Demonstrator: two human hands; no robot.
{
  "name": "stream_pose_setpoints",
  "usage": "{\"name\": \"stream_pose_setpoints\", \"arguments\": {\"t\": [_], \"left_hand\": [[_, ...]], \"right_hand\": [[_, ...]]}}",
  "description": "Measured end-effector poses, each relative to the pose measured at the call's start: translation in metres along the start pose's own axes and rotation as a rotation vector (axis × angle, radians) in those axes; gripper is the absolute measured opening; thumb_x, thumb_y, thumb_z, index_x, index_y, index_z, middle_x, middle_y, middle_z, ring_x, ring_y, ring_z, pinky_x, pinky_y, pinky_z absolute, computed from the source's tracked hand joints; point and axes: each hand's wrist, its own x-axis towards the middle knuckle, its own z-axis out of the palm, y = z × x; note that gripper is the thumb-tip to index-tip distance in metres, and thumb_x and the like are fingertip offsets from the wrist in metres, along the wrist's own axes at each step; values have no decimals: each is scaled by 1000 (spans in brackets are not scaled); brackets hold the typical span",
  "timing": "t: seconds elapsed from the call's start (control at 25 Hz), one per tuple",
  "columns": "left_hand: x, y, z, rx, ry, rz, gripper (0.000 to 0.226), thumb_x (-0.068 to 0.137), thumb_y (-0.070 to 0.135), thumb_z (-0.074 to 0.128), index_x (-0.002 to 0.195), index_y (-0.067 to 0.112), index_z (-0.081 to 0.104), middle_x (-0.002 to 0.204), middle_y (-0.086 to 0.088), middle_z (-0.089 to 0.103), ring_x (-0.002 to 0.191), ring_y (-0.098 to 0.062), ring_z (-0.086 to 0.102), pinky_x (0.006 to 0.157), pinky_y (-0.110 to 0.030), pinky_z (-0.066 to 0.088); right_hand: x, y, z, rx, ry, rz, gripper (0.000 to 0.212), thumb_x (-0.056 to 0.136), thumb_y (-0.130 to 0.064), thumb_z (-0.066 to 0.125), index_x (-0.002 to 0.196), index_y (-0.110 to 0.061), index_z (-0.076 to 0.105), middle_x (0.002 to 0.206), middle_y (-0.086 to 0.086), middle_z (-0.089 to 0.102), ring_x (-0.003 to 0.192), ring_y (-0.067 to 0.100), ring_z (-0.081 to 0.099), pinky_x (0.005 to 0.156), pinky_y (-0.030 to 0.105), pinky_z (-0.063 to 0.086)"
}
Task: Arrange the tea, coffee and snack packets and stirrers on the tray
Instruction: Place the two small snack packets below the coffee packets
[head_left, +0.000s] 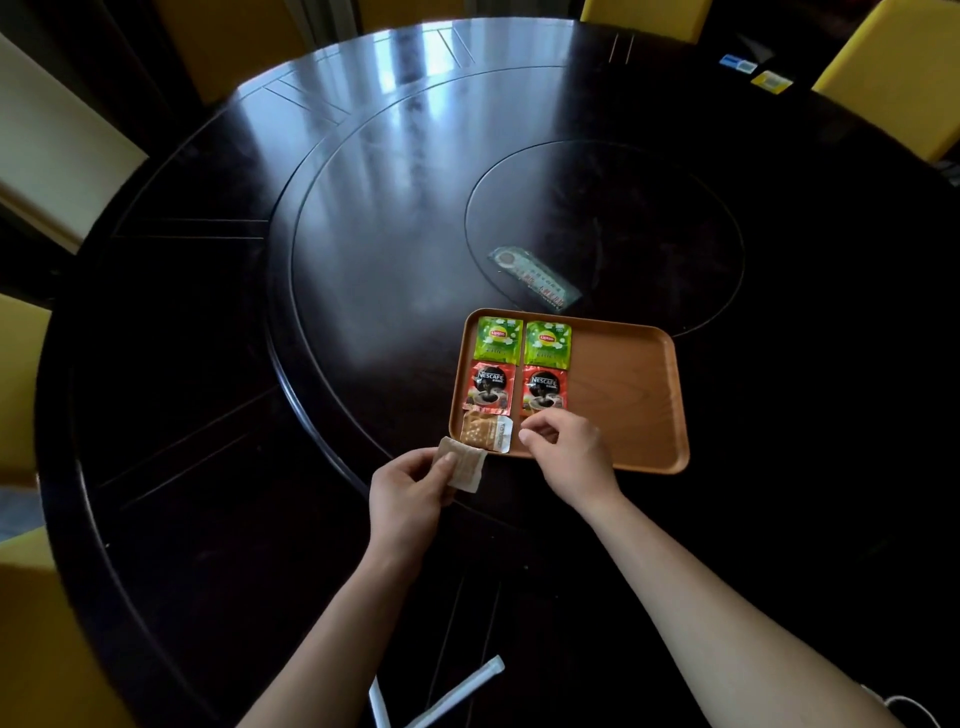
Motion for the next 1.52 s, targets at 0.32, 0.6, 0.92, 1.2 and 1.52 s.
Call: {"name": "stream_pose_setpoints", "arguments": {"t": [0.32,0.6,0.92,1.2,1.52], "left_hand": [[12,4,53,-225,-162,-153,13,91,17,71,91,8,80,85,-15,79,74,-24,73,65,-33,57],[64,-10,48,756,158,512,35,87,23,72,120,14,66,111,-7,60,103,-25,55,81,-35,47],[97,-44,28,1005,137,503,46,99,38,51,140,16,51,146,-12,47,138,-31,38,113,-49,28],[97,-45,27,970,164,517,41,100,27,48,137,14,56,144,-12,51,137,-31,41,112,-51,30],[97,-44,27,1010,159,504,40,99,24,53,138,14,56,145,-12,51,139,-30,40,111,-50,31]], "right_hand": [[-31,11,-24,498,-163,154,5,89,-13,70,91,-11,74,76,5,71,63,14,63,49,25,52],[-11,46,-60,55,317,78,8,86,-15,70,79,-13,70,70,-3,67,60,12,59,50,15,41],[-7,49,-33,-109,163,-97,9,83,-24,75,85,-16,77,84,-5,74,76,11,66,68,26,54],[22,68,-51,-374,171,38,36,84,-41,71,113,-19,69,109,-2,65,97,20,64,78,32,54],[35,57,-40,-403,87,-221,34,79,9,65,103,-13,76,108,1,67,97,25,59,82,33,48]]}}
